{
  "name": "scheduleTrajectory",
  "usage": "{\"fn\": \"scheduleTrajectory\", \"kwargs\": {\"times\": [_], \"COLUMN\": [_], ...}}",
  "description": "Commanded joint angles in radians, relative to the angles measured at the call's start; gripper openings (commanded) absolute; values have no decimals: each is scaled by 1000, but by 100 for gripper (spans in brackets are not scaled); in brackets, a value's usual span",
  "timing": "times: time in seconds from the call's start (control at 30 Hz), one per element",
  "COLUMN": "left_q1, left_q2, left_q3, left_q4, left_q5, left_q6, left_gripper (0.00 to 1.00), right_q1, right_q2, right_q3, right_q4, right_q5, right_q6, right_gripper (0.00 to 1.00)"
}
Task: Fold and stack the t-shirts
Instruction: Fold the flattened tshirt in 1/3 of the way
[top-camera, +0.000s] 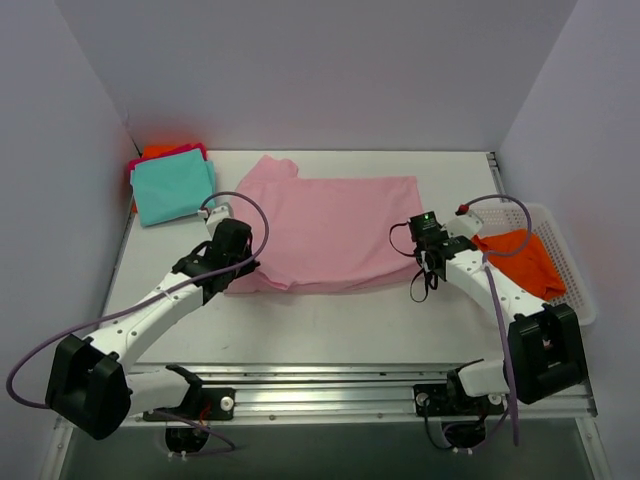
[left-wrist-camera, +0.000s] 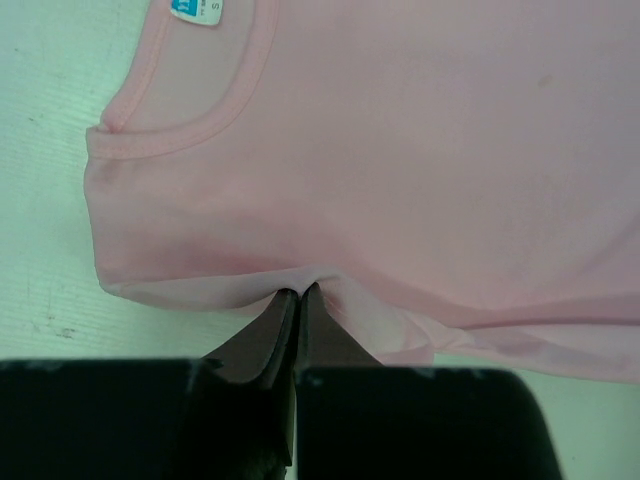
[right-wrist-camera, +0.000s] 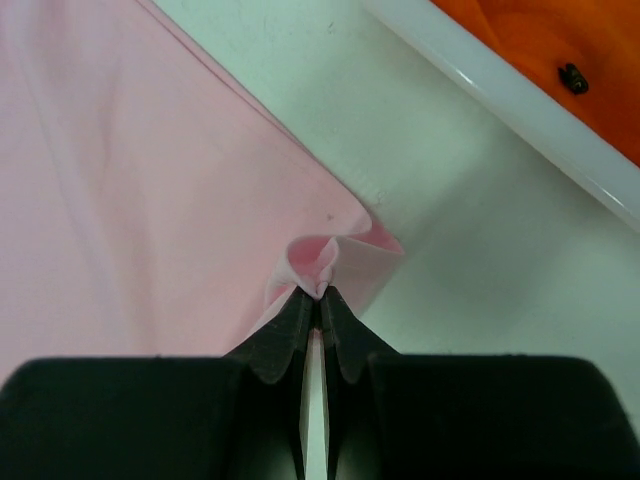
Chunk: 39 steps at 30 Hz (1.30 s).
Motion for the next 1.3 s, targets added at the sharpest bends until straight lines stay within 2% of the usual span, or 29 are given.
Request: {"fn": "scheduleTrajectory", "kwargs": {"times": [0.0, 0.2, 0.3, 0.43, 0.67, 0.77, 0.8, 0.83, 0.9, 0.93, 0.97, 1.0, 1.07, 1.2, 1.27], "left_q1": [43, 170, 209, 267, 295, 309, 313, 316, 330, 336, 342, 356, 370, 408, 415], "left_q2": [30, 142, 241, 436, 631, 676, 683, 705, 723, 739, 748, 757, 795, 848, 806], "left_q3": [76, 102, 143, 273, 427, 489, 507, 528, 582, 599, 617, 657, 707, 853, 867], "left_q4": [85, 175, 198, 228, 221, 197, 189, 176, 139, 133, 122, 119, 100, 44, 27], "left_q5": [21, 127, 165, 240, 299, 294, 300, 305, 309, 312, 311, 311, 303, 293, 262], "left_q6": [44, 90, 115, 139, 154, 156, 157, 159, 161, 159, 154, 144, 133, 125, 127], "left_gripper": [2, 2, 2, 2, 3, 8, 10, 13, 44, 59, 67, 85, 96, 94, 94], "right_q1": [-43, -93, -100, -106, -117, -123, -130, -135, -144, -147, -149, -149, -149, -147, -137], "right_q2": [64, 206, 297, 439, 614, 674, 679, 682, 678, 673, 676, 678, 681, 639, 604], "right_q3": [63, 157, 212, 298, 446, 532, 546, 569, 586, 611, 629, 648, 700, 743, 735], "right_q4": [16, 33, 44, 33, 1, -49, -54, -62, -62, -68, -86, -94, -109, -128, -131], "right_q5": [47, 8, 4, -2, -15, 5, 8, 7, 11, 17, 37, 44, 57, 76, 99], "right_q6": [-26, -46, -46, -37, -24, -9, -8, -6, -9, -8, -8, -11, -20, -32, -38], "right_gripper": [0, 0, 0, 0, 0, 0, 5, 33, 74, 87, 100, 100, 100, 100, 100]}}
